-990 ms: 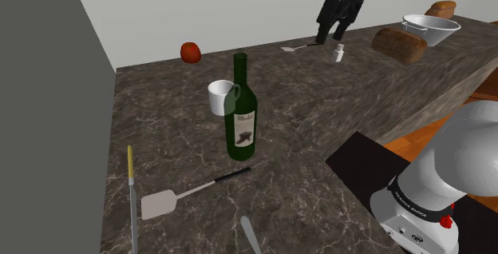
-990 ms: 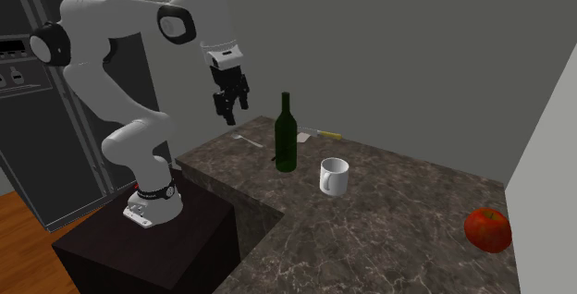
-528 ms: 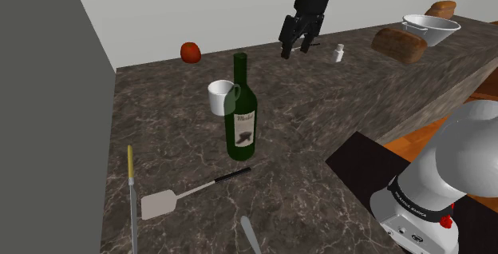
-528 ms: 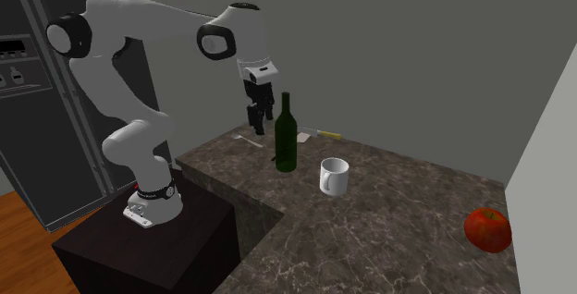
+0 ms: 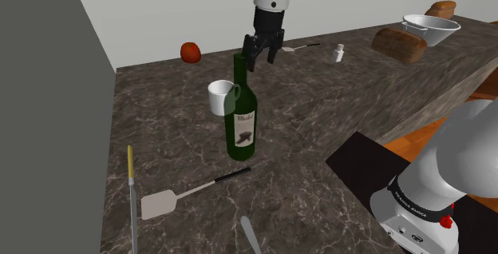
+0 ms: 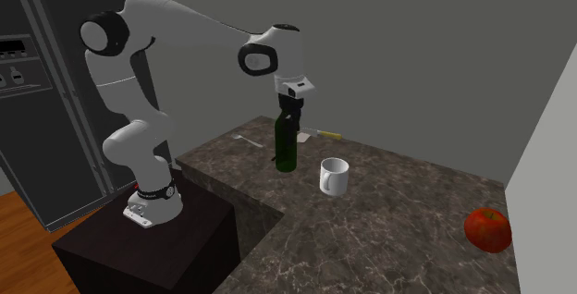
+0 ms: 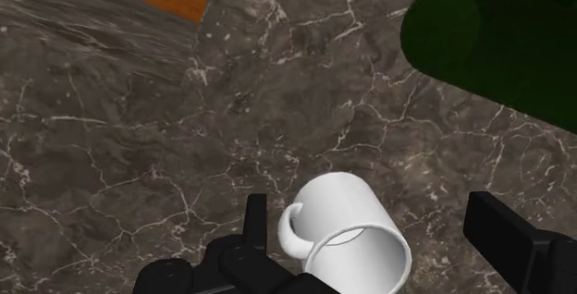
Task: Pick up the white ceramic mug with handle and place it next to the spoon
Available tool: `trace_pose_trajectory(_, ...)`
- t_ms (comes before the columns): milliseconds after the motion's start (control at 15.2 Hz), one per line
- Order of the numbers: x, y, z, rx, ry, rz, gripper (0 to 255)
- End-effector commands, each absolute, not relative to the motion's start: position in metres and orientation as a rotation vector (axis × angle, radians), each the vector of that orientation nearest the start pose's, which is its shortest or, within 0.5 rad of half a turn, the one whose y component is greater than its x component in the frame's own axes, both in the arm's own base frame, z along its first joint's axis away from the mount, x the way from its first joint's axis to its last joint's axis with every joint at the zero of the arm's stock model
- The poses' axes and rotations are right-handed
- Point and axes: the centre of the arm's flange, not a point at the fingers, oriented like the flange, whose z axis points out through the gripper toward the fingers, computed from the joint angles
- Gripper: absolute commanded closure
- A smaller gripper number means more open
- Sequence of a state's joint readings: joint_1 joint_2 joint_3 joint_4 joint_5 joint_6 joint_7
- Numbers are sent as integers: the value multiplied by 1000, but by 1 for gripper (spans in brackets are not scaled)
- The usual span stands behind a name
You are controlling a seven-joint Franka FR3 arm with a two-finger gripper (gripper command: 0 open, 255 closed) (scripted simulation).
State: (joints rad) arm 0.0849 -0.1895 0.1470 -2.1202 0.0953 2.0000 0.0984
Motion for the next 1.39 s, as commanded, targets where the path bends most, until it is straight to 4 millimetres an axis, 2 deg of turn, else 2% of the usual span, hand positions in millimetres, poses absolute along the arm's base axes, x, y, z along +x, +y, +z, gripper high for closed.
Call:
trace_pose_trajectory(0,506,142,484,-3075,-161,-81,0)
trace_pose_trajectory(858,623,240,390,-3133,-255,-34,0)
trace_pose_trajectory(1320,625,242,357,-3134,-256,-34,0)
